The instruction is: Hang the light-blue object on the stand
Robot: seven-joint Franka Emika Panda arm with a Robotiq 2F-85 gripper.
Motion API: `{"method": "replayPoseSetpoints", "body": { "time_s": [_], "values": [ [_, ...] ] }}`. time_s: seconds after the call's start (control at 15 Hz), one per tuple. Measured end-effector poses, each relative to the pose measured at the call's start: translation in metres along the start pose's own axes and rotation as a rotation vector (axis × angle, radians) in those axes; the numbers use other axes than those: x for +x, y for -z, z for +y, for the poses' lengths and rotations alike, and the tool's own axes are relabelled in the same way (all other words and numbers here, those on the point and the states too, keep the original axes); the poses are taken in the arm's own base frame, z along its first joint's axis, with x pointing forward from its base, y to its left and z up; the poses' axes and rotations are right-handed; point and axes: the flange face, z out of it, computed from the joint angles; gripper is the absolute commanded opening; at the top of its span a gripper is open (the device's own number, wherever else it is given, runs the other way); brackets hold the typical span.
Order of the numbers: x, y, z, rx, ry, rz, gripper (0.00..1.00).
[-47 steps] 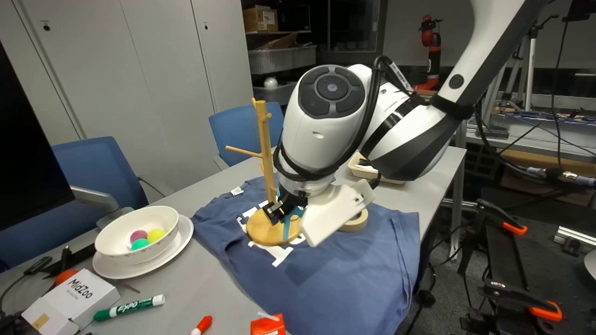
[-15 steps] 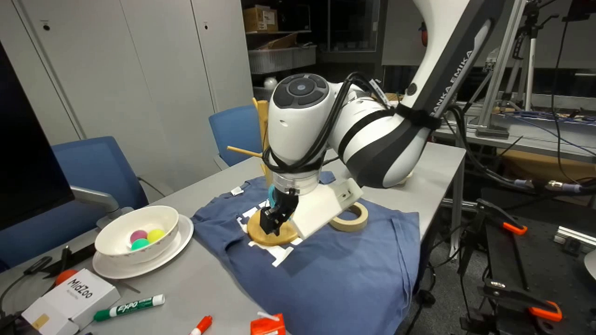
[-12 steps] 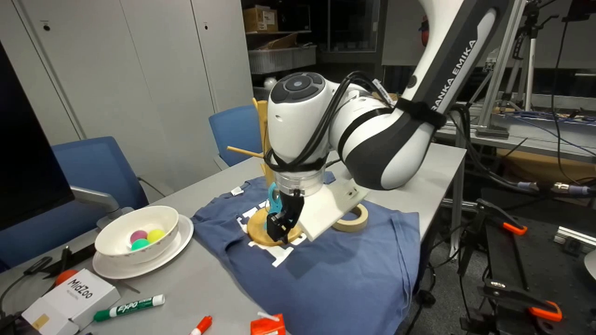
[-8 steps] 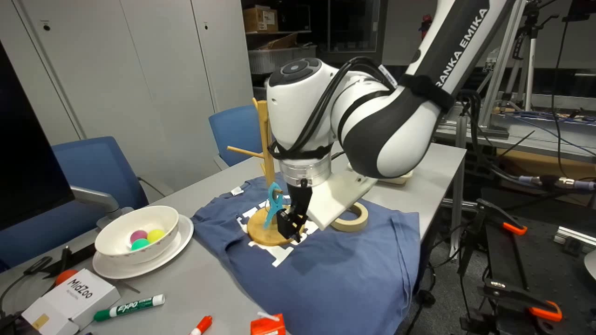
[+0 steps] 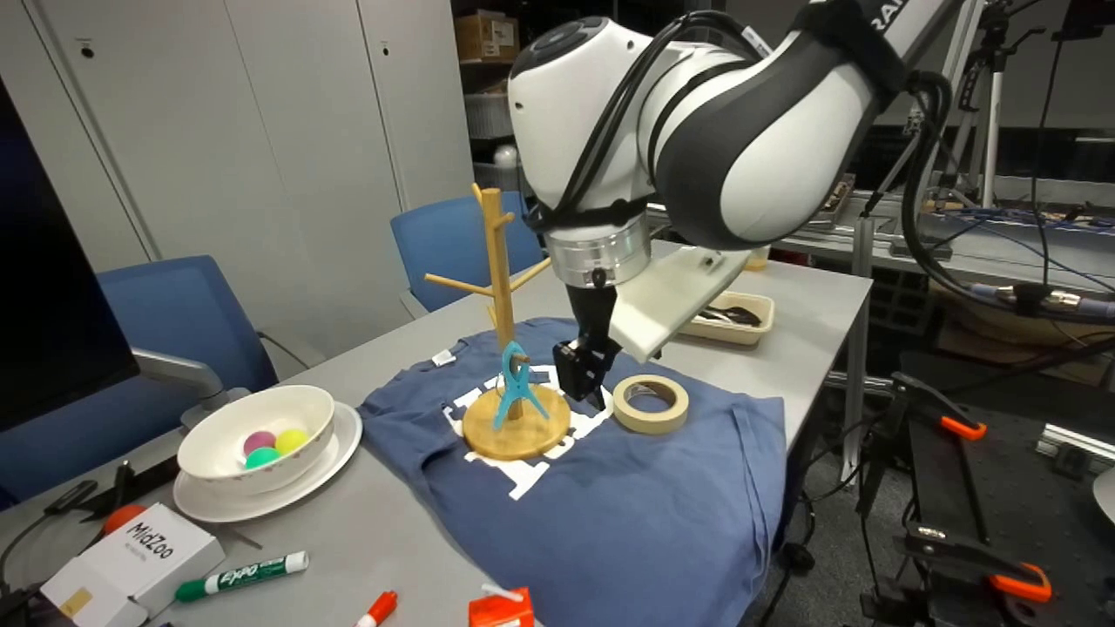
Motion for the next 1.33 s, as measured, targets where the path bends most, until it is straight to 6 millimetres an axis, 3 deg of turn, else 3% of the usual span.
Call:
{"method": "replayPoseSetpoints", "body": {
  "time_s": [0.33, 0.73, 1.0, 1.33],
  "values": [
    [-0.018, 0.041, 0.018, -0.004, -0.004, 0.089, 1.00],
    [-0.068, 0.085, 0.015, -0.012, -0.010, 0.232, 1.00],
    [-0.090, 0.101, 0.016, -0.021, -0.030, 0.283, 1.00],
    [-0.099, 0.108, 0.019, -0.023, -0.048, 0.311, 1.00]
  ]
}}
